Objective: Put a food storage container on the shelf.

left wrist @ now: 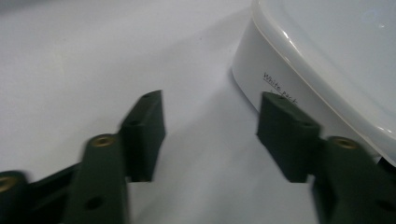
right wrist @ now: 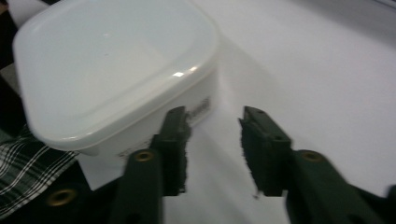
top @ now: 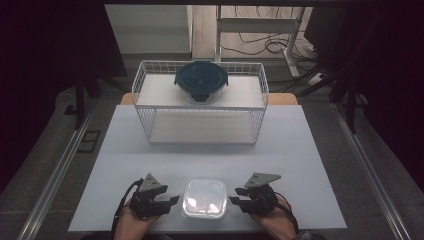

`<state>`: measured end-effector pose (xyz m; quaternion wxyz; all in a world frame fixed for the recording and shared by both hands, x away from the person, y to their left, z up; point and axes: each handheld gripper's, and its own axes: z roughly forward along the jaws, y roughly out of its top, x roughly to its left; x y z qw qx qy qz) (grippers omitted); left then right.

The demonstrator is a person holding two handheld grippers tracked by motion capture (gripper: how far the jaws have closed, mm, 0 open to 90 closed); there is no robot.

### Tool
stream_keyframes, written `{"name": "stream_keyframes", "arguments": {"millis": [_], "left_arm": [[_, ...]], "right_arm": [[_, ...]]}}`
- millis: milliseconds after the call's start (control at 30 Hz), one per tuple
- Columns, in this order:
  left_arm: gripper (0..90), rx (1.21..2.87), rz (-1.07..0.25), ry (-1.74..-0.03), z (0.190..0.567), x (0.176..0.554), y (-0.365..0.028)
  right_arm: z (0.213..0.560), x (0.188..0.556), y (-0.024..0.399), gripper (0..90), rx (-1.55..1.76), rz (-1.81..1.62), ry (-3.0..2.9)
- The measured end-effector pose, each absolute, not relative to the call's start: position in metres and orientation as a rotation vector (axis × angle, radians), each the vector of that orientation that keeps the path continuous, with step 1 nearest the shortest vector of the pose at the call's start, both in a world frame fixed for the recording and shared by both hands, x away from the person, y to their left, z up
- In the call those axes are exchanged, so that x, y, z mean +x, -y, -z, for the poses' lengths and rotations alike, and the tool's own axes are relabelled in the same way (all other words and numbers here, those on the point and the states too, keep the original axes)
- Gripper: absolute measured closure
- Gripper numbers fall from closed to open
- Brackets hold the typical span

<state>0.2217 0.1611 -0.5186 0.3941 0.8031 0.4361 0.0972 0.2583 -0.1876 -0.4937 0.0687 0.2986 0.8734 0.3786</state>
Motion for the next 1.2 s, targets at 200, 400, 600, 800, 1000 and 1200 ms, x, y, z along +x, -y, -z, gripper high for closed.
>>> {"name": "stream_keyframes", "arguments": {"millis": [200,400,600,800,1000,1200], "left_arm": [[20.1,2.019,-0.22,-1.048,0.516,0.221,-0.166],[12.9,1.993,-0.187,-1.028,0.503,0.22,-0.167],[11.3,1.995,-0.134,-0.973,0.492,0.223,-0.152],[9.8,1.998,-0.108,-0.936,0.496,0.229,-0.136],[11.0,2.001,-0.002,-0.944,0.509,0.237,-0.128],[24.4,1.99,0.086,-0.934,0.508,0.23,-0.13]], "right_arm": [[0.488,0.262,0.197,39.0,0.964,-1.172,-2.608],[0.48,0.258,0.199,32.9,1.008,-1.227,-2.587],[0.47,0.25,0.193,27.3,1.014,-1.332,-2.573],[0.475,0.25,0.179,20.1,1.027,-1.337,-2.604],[0.486,0.253,0.167,14.2,1.047,-1.323,-2.674],[0.496,0.251,0.162,19.8,1.082,-1.346,-2.763]]}}
